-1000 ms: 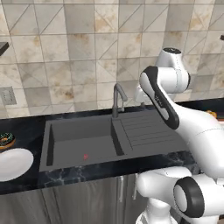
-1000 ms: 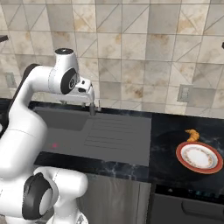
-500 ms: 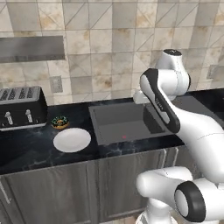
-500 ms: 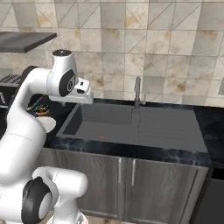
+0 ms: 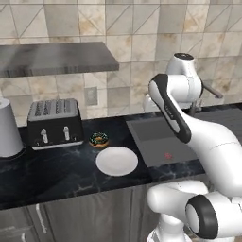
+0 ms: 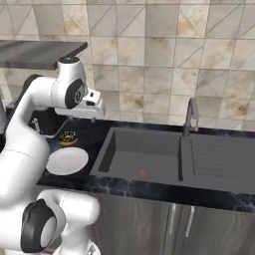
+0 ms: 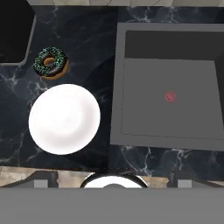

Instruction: Place the pastries on the plates.

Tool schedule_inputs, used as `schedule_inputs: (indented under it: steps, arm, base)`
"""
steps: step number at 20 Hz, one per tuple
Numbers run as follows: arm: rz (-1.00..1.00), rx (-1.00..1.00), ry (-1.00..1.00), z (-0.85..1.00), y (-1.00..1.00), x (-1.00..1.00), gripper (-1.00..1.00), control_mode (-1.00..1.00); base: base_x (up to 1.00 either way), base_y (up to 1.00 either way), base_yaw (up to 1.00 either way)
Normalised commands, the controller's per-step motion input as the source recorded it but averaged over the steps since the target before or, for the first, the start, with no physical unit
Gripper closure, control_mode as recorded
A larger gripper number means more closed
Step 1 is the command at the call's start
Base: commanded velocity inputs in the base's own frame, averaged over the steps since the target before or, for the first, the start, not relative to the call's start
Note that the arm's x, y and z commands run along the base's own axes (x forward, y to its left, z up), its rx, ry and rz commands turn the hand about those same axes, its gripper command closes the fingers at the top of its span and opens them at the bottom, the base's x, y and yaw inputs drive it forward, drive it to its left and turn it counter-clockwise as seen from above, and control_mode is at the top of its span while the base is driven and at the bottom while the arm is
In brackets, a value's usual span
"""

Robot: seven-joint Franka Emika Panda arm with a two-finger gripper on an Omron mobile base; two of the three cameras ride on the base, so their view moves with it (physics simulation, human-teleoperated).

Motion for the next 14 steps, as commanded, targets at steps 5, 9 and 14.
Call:
schedule_inputs:
  steps: [5,9,14]
  arm:
    - [0.0,0.0,0.0,0.0,0.0,0.0,-1.0,1.0]
    - [0.0,0.0,0.0,0.0,0.0,0.0,-1.0,1.0]
    - [0.0,0.0,0.0,0.0,0.0,0.0,-1.0,1.0]
  base:
    - [0.43,0.08,0.0]
    - [0.45,0.14,0.0]
    - [0.41,0.16,0.0]
